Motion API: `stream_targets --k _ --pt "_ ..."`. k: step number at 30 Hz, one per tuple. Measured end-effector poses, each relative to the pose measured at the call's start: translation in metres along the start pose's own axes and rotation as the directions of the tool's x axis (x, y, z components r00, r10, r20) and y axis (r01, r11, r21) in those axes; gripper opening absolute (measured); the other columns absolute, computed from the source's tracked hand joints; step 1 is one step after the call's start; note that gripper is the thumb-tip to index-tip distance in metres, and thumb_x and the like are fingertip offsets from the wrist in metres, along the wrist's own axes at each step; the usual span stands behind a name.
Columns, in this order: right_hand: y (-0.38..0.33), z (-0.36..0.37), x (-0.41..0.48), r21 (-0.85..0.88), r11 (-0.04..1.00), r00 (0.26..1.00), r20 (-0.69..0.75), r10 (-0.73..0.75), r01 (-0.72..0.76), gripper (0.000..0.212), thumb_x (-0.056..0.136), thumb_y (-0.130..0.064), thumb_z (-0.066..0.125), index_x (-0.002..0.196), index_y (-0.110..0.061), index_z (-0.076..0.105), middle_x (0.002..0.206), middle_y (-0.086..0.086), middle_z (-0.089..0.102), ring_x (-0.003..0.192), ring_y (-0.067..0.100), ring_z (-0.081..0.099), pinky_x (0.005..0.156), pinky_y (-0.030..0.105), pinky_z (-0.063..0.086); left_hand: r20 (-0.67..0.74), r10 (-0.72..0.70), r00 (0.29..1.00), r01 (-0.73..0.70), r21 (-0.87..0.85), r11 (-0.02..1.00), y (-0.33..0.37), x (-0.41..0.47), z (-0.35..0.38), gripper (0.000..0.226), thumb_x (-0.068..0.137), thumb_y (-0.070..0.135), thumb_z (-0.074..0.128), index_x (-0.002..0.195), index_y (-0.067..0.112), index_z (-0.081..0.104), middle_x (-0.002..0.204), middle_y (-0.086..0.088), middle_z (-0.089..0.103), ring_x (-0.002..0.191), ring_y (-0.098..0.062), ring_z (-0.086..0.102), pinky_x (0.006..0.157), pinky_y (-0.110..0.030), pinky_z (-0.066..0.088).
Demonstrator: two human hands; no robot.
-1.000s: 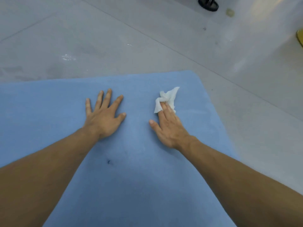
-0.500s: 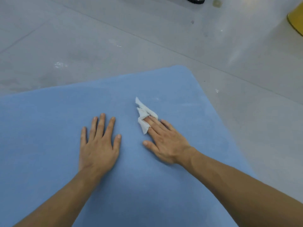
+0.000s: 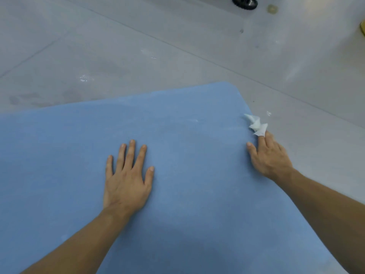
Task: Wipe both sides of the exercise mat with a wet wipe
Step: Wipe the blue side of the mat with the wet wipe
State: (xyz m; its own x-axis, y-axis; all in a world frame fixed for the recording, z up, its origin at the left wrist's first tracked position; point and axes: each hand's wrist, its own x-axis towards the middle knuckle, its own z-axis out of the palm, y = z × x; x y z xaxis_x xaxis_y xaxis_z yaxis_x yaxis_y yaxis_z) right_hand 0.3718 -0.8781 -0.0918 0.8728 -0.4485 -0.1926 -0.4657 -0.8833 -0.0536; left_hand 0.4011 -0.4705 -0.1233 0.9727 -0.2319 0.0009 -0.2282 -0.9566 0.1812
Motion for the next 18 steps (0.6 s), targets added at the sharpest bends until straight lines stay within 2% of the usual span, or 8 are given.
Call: stream_targets --k 3,4,6,8,10,12,15,18 --pt "0.002 -0.003 0.002 0.096 0.986 0.99 0.034 0.134 -0.136 0.073 0.107 -0.051 0.031 0.162 -0.005 0.017 0.163 0.026 0.026 0.151 0.039 0.027 0.123 0.048 0.021 0.008 -0.001 1.0 0.001 0.012 1.0 0.0 0.001 0.001 0.07 0.1 0.058 0.018 0.164 0.028 0.024 0.174 0.002 0.008 0.16 -0.019 0.005 0.127 -0.052 0.006" --pt "-0.002 -0.003 0.002 0.125 0.984 0.992 0.028 0.125 -0.127 0.073 0.107 -0.05 0.032 0.162 -0.004 0.017 0.162 0.028 0.027 0.151 0.041 0.028 0.123 0.048 0.021 0.007 -0.003 1.0 0.003 0.015 1.0 0.0 0.001 0.001 0.07 0.1 0.058 0.018 0.164 0.029 0.023 0.174 0.002 0.008 0.16 -0.019 0.005 0.127 -0.052 0.006" --pt "-0.018 0.001 -0.001 0.172 0.985 1.0 0.011 0.018 -0.02 0.075 0.107 -0.05 0.031 0.162 -0.002 0.016 0.168 0.027 0.016 0.156 0.039 0.019 0.126 0.046 0.017 0.001 -0.003 1.0 0.003 0.02 1.0 0.0 0.001 0.002 0.07 0.1 0.058 0.019 0.164 0.029 0.025 0.173 0.002 0.009 0.16 -0.02 0.006 0.127 -0.053 0.008" --pt "-0.043 0.008 -0.008 0.19 0.977 0.993 0.048 -0.108 0.097 0.078 0.107 -0.054 0.028 0.165 -0.005 0.008 0.173 0.014 -0.001 0.16 0.028 0.001 0.129 0.041 0.006 0.003 -0.004 1.0 0.004 0.023 1.0 -0.001 0.001 0.002 0.071 0.1 0.058 0.019 0.164 0.028 0.026 0.173 0.001 0.01 0.16 -0.02 0.007 0.127 -0.053 0.009" --pt "-0.067 0.016 -0.018 0.211 0.968 0.986 0.065 -0.153 0.137 0.079 0.107 -0.054 0.029 0.166 -0.011 0.0 0.174 0.003 -0.011 0.16 0.022 -0.008 0.128 0.037 -0.001 0.002 -0.002 1.0 0.002 0.016 1.0 0.0 0.001 0.002 0.071 0.1 0.058 0.019 0.164 0.028 0.027 0.173 0.001 0.011 0.16 -0.02 0.008 0.127 -0.054 0.009" --pt "-0.089 0.019 -0.027 0.208 0.958 0.975 0.051 -0.215 0.2 0.082 0.104 -0.06 0.023 0.166 -0.013 -0.002 0.173 0.001 -0.013 0.16 0.019 -0.011 0.126 0.034 -0.005 0.004 -0.004 1.0 0.004 0.014 1.0 -0.001 0.001 0.002 0.071 0.1 0.058 0.019 0.164 0.028 0.027 0.173 0.001 0.011 0.16 -0.02 0.008 0.127 -0.053 0.009" --pt "-0.112 0.024 -0.042 0.143 0.927 0.933 0.047 -0.357 0.347 0.092 0.092 -0.069 0.003 0.166 -0.015 0.001 0.174 -0.001 -0.011 0.159 0.013 -0.015 0.123 0.028 -0.013 0.014 -0.002 1.0 0.002 0.019 1.0 0.0 0.001 0.001 0.071 0.1 0.058 0.018 0.164 0.029 0.026 0.173 0.001 0.01 0.16 -0.019 0.006 0.127 -0.053 0.007" --pt "-0.131 0.031 -0.06 0.099 0.886 0.89 0.016 -0.456 0.452 0.089 0.094 -0.066 0.004 0.166 -0.014 0.006 0.174 -0.002 -0.006 0.159 0.011 -0.013 0.123 0.028 -0.015 0.022 -0.004 1.0 0.003 0.014 1.0 0.0 0.001 0.0 0.071 0.1 0.058 0.017 0.164 0.029 0.024 0.174 0.002 0.008 0.16 -0.019 0.004 0.127 -0.052 0.006"
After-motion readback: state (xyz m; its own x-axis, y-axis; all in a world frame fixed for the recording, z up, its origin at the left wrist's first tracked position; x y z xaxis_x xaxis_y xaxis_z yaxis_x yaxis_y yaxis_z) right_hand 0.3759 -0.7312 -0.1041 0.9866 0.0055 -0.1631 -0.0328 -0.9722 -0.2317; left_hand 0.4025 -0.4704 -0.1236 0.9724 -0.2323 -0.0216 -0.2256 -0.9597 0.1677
